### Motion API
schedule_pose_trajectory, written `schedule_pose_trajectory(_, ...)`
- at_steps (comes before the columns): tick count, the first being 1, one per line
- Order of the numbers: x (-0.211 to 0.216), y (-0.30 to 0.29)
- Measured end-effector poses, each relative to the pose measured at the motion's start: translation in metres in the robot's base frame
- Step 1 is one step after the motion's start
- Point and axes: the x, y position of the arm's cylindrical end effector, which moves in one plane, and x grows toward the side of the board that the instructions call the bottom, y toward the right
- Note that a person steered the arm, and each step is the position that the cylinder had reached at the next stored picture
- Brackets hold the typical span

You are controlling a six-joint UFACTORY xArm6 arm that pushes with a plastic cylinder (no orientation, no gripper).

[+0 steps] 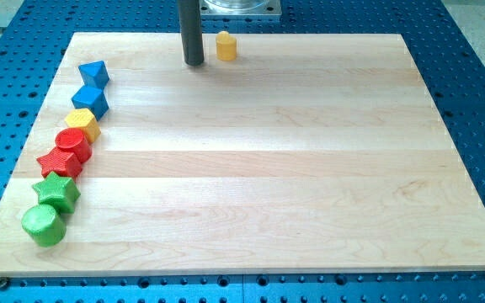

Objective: Move the heart to the top right corner of the board

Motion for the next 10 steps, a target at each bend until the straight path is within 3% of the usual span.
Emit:
schedule_pose_trajectory(1, -0.037, 0.002)
schedule_pose_trajectory(3, -0.016, 0.104)
schedule_pose_trajectory(4, -0.014, 0.084)
schedule_pose_trajectory(5, 0.009, 0.11)
schedule_pose_trajectory(6, 0.007, 0.184)
schedule_pose_trajectory(7, 0.007, 0.212)
schedule_pose_trajectory(8, 0.024, 0.187)
schedule_pose_trajectory(10, 0.013, 0.271)
